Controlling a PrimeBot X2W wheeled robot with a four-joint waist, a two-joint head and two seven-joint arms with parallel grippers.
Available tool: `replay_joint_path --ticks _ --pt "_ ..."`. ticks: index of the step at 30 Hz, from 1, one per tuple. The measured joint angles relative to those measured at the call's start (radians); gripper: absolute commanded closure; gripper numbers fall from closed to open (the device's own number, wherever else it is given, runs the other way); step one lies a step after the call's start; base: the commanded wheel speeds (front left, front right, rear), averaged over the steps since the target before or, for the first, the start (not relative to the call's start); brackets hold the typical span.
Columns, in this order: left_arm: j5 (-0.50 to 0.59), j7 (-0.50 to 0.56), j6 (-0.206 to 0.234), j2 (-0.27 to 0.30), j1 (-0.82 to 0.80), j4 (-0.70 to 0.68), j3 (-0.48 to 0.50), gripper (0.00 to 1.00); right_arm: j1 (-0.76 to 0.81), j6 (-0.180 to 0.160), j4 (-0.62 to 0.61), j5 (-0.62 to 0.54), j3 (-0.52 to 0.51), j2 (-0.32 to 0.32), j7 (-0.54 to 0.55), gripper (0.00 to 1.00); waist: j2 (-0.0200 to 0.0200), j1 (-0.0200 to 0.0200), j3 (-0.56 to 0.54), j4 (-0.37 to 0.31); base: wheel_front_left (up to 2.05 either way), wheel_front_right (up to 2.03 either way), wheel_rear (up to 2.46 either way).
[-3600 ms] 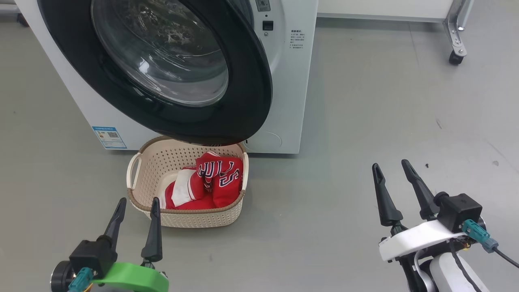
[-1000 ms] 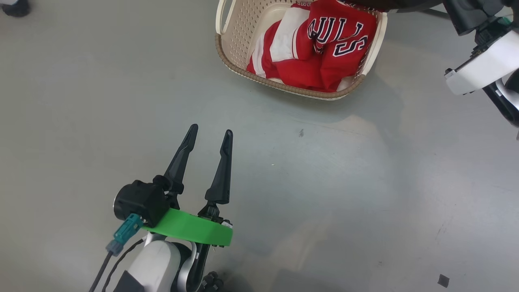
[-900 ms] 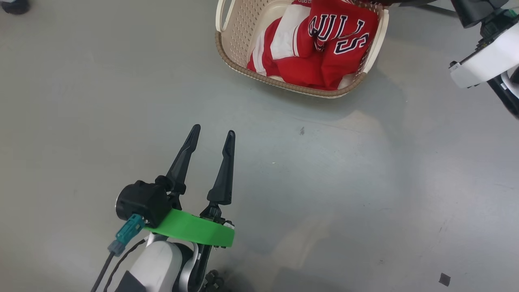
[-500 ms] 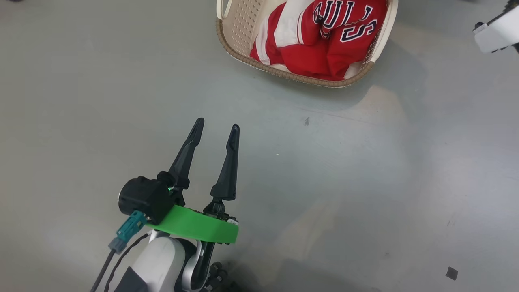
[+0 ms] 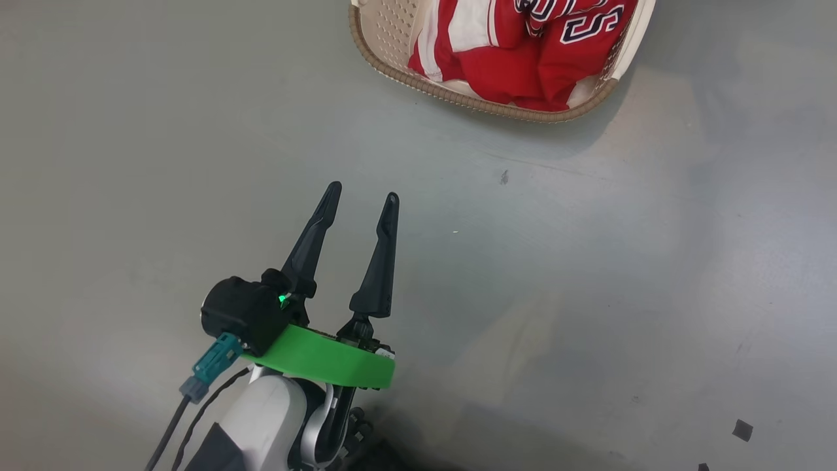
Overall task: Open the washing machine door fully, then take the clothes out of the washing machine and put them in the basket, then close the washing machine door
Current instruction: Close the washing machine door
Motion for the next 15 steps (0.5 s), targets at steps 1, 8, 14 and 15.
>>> replay_joint_path --ticks 1,8,14,15 --pt "-0.004 0.0 0.0 0.0 -0.002 -0.001 -0.002 0.0 -0.01 0.0 0.008 0.0 -0.002 0.0 0.002 1.0 0.0 0.0 0.003 0.001 0.0 0.0 0.0" --pt "-0.009 0.0 0.001 -0.002 -0.009 -0.001 -0.014 0.0 -0.067 0.0 0.051 -0.002 -0.006 0.002 0.005 1.0 0.0 0.0 0.015 0.011 0.0 0.0 0.0" --pt "-0.018 0.0 0.007 -0.002 -0.01 -0.001 -0.022 0.0 -0.119 -0.001 0.085 0.006 -0.022 0.017 0.017 1.0 0.0 0.0 0.024 0.016 0.0 0.0 0.0" --pt "-0.018 0.0 0.009 -0.002 -0.011 -0.001 -0.023 0.0 -0.125 -0.001 0.088 0.006 -0.022 0.019 0.018 1.0 0.0 0.0 0.025 0.017 0.0 0.0 0.0"
